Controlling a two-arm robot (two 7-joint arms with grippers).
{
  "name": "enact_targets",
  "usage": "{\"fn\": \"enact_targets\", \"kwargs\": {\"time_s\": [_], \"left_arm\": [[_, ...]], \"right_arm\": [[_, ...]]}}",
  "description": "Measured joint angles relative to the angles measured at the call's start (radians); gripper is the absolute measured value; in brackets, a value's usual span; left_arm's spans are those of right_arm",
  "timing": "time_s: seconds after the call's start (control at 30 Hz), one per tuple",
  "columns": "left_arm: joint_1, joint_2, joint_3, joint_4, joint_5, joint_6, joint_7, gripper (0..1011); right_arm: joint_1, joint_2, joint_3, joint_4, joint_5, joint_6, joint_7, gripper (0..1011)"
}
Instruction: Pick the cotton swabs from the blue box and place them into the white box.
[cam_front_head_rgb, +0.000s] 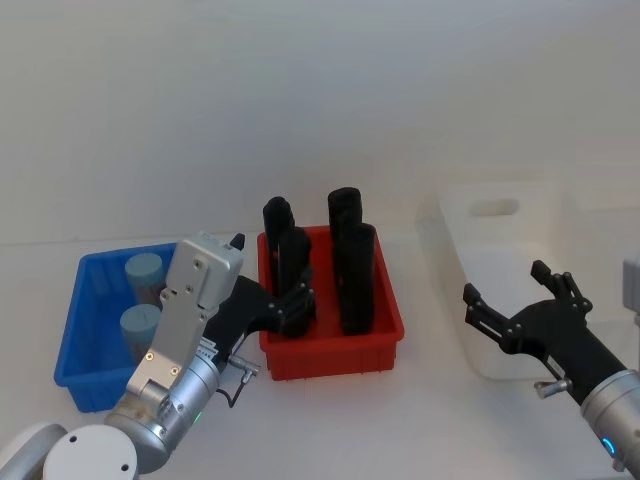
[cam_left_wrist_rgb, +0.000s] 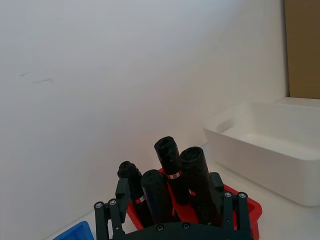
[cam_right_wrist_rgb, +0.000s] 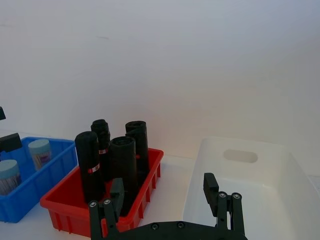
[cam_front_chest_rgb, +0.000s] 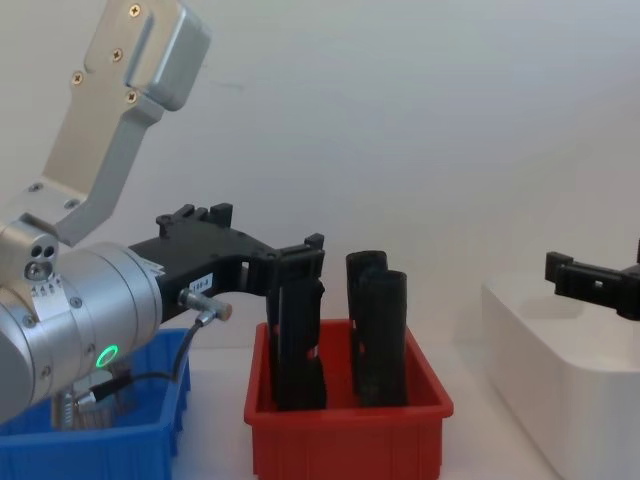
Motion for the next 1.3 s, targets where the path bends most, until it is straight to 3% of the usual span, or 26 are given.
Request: {"fn": "enact_targets", "kwargs": {"time_s": [0.93,1.3], "left_arm": [[0.000,-0.001,-0.001,0.000,0.000,0.000,0.000,1004],[-0.008,-0.009,-0.014,0.004,-0.020,0.048,0.035,1004]], "right_arm": [[0.000,0.000,0.000,0.000,0.000,0.000,0.000,1001],[0.000,0.000,0.000,0.000,0.000,0.000,0.000,1001]]}}
